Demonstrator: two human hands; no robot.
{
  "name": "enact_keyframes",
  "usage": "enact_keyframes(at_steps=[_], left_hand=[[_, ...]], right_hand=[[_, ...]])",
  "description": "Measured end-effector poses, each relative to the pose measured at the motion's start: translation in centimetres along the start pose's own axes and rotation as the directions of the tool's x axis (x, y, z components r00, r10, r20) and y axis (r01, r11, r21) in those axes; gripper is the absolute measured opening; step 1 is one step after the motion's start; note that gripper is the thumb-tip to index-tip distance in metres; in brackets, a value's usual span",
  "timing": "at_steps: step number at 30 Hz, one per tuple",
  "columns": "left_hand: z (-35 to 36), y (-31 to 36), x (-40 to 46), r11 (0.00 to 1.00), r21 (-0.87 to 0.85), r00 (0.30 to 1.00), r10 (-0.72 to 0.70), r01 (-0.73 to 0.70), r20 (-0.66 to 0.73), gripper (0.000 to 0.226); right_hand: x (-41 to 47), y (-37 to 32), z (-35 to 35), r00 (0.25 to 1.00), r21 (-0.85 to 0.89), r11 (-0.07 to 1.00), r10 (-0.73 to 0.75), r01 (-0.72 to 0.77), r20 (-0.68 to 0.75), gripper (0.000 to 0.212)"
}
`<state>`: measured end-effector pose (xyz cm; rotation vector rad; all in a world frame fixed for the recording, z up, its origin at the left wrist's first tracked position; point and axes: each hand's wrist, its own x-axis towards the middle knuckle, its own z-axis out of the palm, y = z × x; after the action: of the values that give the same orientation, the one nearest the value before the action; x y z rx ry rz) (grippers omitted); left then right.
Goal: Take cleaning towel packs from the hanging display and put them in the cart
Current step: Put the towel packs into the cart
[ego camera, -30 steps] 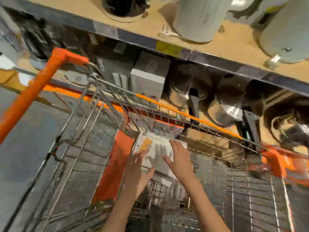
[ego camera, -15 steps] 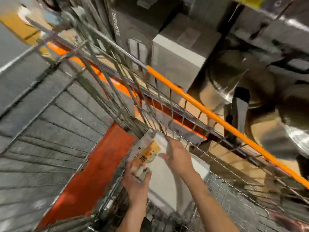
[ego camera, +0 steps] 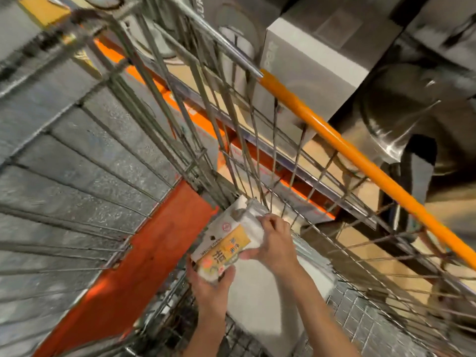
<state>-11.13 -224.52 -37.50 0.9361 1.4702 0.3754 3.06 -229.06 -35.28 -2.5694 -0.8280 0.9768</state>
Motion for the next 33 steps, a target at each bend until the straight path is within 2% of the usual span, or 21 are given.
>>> enact_keyframes(at_steps=[2, 6, 11, 17, 22, 26, 29, 33], left_hand=[[0.2, 0.1, 0.1, 1.000, -0.026, 1.000, 0.011, -0.010, 0.024, 0.101], [-0.3, 0.2, -0.4, 1.000, -0.004, 0.996, 0.001, -0.001, 0.092, 0.094], [-0.3, 1.0, -0.9, 1.000, -0.018, 0.996, -0.024, 0.026, 0.086, 0.098], [-0.7, 0.9, -1.4, 0.998, -0.006, 0.996, -0.064, 0.064, 0.054, 0.097], [-0.7, 1.5, -1.6, 0.997, -0.020, 0.995, -0.073, 0.074, 0.064, 0.094], [-0.6, 2.4, -2.3, 0.997, 0.006, 0.993, -0.073, 0.073, 0.093, 0.092], [-0.9, 2.4, -2.5, 0.997, 0.020, 0.991, -0.074, 0.072, 0.111, 0.093], [-1.0, 2.4, -2.5, 0.998, 0.044, 0.992, -0.050, 0.045, 0.116, 0.090]], right_hand=[[-0.1, 0.2, 0.1, 0.999, 0.050, 0.999, -0.013, 0.015, -0.042, 0.125], [-0.3, 0.2, 0.6, 1.000, 0.097, 0.995, -0.001, 0.002, -0.020, 0.105], [0.2, -0.1, -0.4, 0.994, 0.154, 0.985, 0.062, -0.074, 0.085, 0.118], [0.0, -0.3, -0.7, 0.983, 0.172, 0.982, 0.048, -0.079, 0.178, 0.113], [0.3, -0.6, -1.2, 0.991, 0.094, 0.995, 0.008, -0.021, 0.132, 0.113], [-0.1, -0.8, -0.9, 0.996, 0.132, 0.991, -0.006, -0.005, 0.090, 0.100], [-0.5, -1.3, -1.3, 0.997, 0.128, 0.992, -0.003, -0.007, 0.080, 0.103], [-0.8, -1.6, -1.8, 0.996, -0.005, 0.997, -0.079, 0.079, 0.041, 0.102]])
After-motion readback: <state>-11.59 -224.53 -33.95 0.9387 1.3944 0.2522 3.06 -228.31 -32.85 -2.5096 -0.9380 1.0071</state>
